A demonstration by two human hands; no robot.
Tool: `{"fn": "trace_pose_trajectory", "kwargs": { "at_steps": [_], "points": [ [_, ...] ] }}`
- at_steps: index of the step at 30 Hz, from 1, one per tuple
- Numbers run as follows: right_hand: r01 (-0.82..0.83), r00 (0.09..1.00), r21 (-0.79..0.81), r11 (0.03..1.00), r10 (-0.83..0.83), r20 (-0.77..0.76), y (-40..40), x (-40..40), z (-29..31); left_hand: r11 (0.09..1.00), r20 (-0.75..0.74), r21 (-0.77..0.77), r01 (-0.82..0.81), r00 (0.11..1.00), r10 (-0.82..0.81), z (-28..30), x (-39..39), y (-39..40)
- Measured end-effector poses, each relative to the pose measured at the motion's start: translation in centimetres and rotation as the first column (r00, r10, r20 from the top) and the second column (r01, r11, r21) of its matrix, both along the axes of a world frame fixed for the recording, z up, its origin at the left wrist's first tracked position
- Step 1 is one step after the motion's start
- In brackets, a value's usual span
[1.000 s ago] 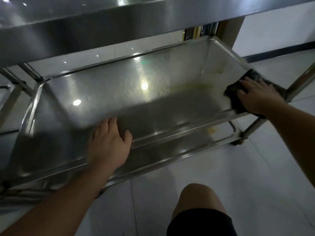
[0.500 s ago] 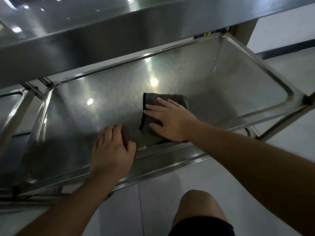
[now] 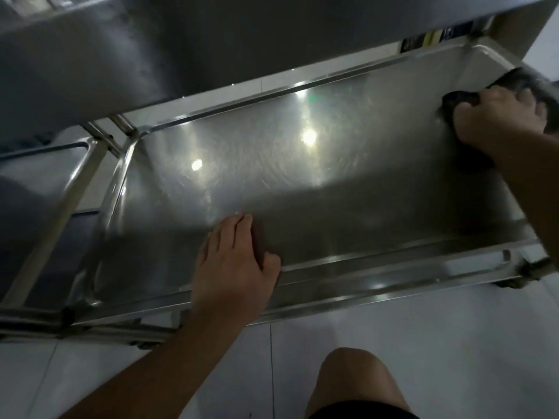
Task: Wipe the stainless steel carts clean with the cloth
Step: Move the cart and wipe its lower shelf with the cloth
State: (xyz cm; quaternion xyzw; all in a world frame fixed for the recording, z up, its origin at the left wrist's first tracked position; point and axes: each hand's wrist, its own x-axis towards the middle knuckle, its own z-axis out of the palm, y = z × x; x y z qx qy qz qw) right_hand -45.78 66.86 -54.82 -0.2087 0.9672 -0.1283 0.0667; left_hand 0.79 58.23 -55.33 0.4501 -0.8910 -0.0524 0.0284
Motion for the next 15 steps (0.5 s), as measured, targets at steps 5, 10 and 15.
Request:
{"fn": "trace_pose_trajectory", "kwargs": {
  "at_steps": [5, 10, 15],
  "points": [
    [-0.435, 0.9, -0.023, 0.9, 0.436, -0.003, -9.8, 13.5, 1.4, 1.0, -0.026, 0.005, -0.005, 1.0, 0.005, 0.0, 0.0, 0.1],
    [-0.846, 0.529, -0.085, 0.527, 0.849, -0.001, -13.1, 26.2, 0.4, 1.0, -0.065, -0.018, 0.002, 0.998, -0.003, 0.1, 0.0, 0.3],
    [-0.857, 0.514, -0.075, 0.51, 0.857, -0.04, -7.8, 21.6, -0.6, 1.0, -0.067, -0.003, 0.012, 0.998, -0.012, -0.2, 0.1, 0.2]
  ]
}}
